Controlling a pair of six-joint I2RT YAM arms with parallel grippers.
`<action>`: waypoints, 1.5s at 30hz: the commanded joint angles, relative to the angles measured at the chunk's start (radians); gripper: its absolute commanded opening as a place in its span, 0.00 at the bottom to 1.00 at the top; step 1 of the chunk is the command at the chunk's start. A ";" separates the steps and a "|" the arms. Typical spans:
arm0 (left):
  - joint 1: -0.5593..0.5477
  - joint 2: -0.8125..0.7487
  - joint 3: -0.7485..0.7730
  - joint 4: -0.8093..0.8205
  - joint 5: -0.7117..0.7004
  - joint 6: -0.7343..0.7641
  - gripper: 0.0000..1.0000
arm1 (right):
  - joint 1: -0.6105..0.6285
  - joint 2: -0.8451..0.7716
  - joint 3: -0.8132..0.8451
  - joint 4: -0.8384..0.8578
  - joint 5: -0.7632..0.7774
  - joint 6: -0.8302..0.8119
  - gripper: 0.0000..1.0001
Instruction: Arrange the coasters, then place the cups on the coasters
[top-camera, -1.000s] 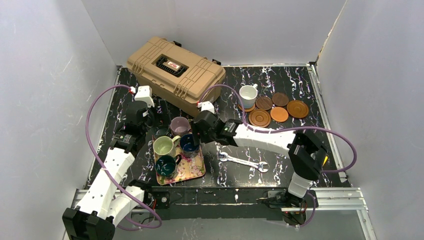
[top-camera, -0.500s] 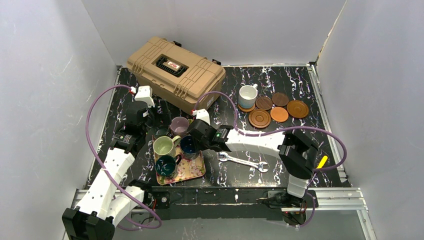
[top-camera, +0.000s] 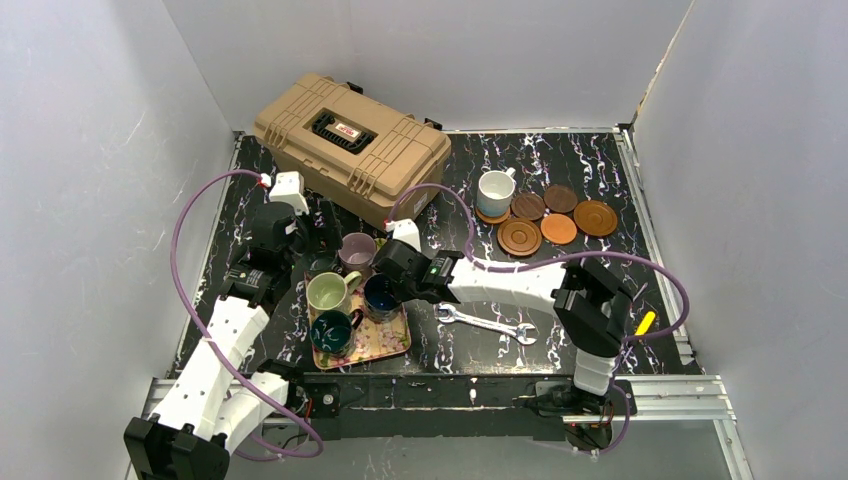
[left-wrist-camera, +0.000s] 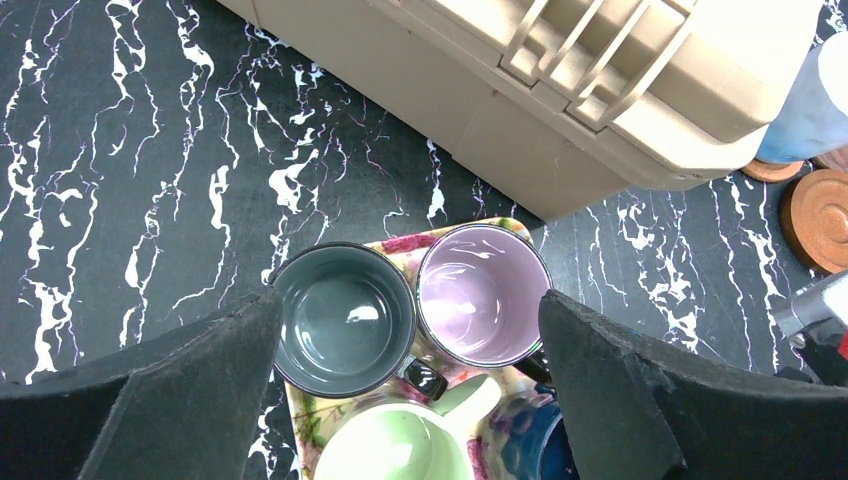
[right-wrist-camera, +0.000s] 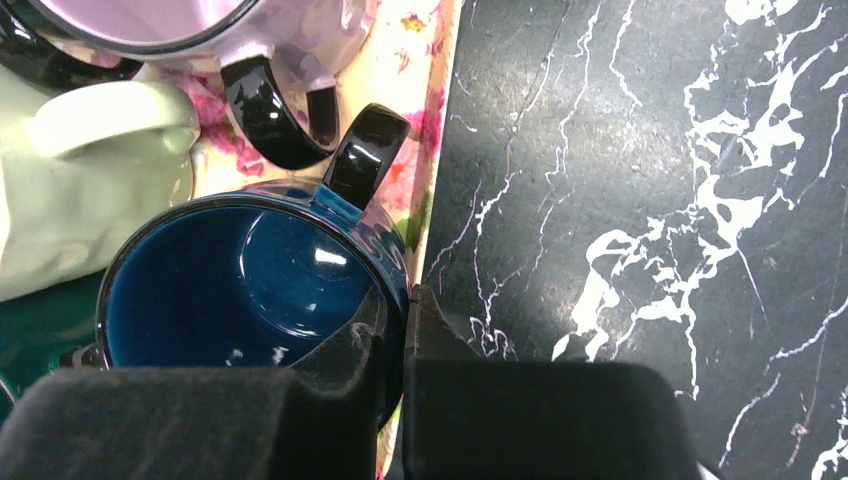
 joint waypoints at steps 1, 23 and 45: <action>-0.005 -0.025 0.019 -0.013 -0.007 0.000 0.98 | 0.003 -0.123 0.033 -0.090 0.065 -0.019 0.01; -0.004 -0.041 0.008 -0.007 -0.013 0.005 0.98 | -0.911 -0.520 -0.005 -0.157 -0.303 -0.565 0.01; -0.005 -0.045 0.014 -0.005 -0.013 0.016 0.98 | -1.144 0.024 0.305 -0.065 -0.443 -0.853 0.01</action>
